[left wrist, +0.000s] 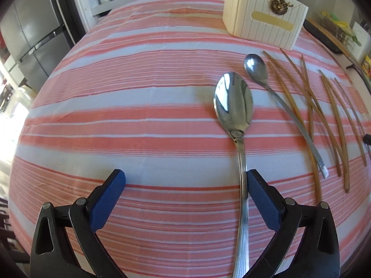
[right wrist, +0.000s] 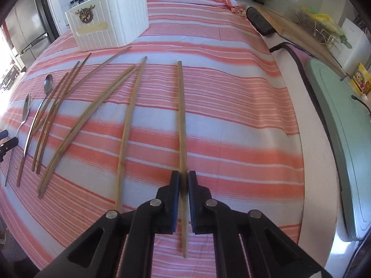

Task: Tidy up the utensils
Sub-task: 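Grasp a wooden chopstick with the right tool while the left tool grasps a metal spoon, then lift the chopstick and spoon and carry both toward the white caddy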

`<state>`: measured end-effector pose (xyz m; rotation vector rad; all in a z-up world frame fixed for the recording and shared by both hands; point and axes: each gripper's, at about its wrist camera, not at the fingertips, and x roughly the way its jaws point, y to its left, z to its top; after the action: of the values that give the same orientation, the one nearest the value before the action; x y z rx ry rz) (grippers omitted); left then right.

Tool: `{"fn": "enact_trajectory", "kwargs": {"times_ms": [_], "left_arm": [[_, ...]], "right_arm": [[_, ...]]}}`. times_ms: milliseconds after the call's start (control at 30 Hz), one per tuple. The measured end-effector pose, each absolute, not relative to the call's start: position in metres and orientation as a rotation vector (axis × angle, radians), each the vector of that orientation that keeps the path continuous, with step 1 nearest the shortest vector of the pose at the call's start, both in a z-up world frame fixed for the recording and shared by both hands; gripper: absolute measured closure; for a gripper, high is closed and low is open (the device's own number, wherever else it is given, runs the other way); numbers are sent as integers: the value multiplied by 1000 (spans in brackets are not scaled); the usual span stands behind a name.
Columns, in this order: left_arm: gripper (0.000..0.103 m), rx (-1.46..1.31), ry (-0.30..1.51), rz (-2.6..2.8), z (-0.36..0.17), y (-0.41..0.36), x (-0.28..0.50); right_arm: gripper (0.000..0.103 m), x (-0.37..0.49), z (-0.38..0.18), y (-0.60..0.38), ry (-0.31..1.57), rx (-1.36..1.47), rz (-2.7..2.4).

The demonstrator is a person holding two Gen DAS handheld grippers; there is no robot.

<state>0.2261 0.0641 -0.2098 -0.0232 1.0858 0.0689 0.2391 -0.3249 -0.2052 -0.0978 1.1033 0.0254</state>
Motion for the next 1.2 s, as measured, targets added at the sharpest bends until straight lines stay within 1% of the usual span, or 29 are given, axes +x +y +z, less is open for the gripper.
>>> {"fn": "enact_trajectory", "kwargs": {"times_ms": [33,67,100,133,200,300,333,500,533,567,600,633,667,700,833,900,1033,1200], "left_arm": [[0,-17,1095,65,-210,67,227],[0,-10,1107,56,-210,67,229],[0,-2,1121,50,-209,67,230],[0,7,1138,51,-209,65,234],[0,27,1158,47,-207,60,243],[0,70,1145,14,-207,49,255],[3,72,1144,3,-207,47,259],[27,51,1138,-66,-202,39,282],[35,56,1137,-82,-201,36,286],[45,63,1134,-94,-200,33,291],[52,73,1128,-108,-199,31,294],[62,82,1122,-123,-197,28,298],[62,93,1119,-128,-197,27,302],[62,93,1110,-136,-198,29,303],[63,60,1086,-148,-196,38,310],[63,29,1057,-156,-187,39,304],[63,-19,971,-177,-159,46,291],[63,-70,871,-215,-121,53,271]], "right_arm": [[96,238,-204,-326,1113,-91,28],[91,238,-204,-327,1124,-84,34],[91,239,-203,-327,1138,-84,41],[89,240,-203,-327,1147,-87,52],[80,246,-203,-324,1164,-97,81],[80,262,-203,-319,1184,-130,113],[80,269,-203,-317,1187,-143,122],[80,302,-199,-311,1194,-175,153],[80,311,-199,-310,1189,-177,158],[80,321,-198,-310,1179,-171,163],[80,334,-200,-310,1175,-158,163],[80,344,-199,-311,1170,-135,166],[81,356,-199,-311,1166,-106,169],[95,365,-199,-312,1166,-89,165],[95,382,-193,-320,1130,20,131],[95,378,-181,-321,1067,64,133],[95,346,-143,-316,915,103,155],[95,291,-95,-304,768,112,192]]}}
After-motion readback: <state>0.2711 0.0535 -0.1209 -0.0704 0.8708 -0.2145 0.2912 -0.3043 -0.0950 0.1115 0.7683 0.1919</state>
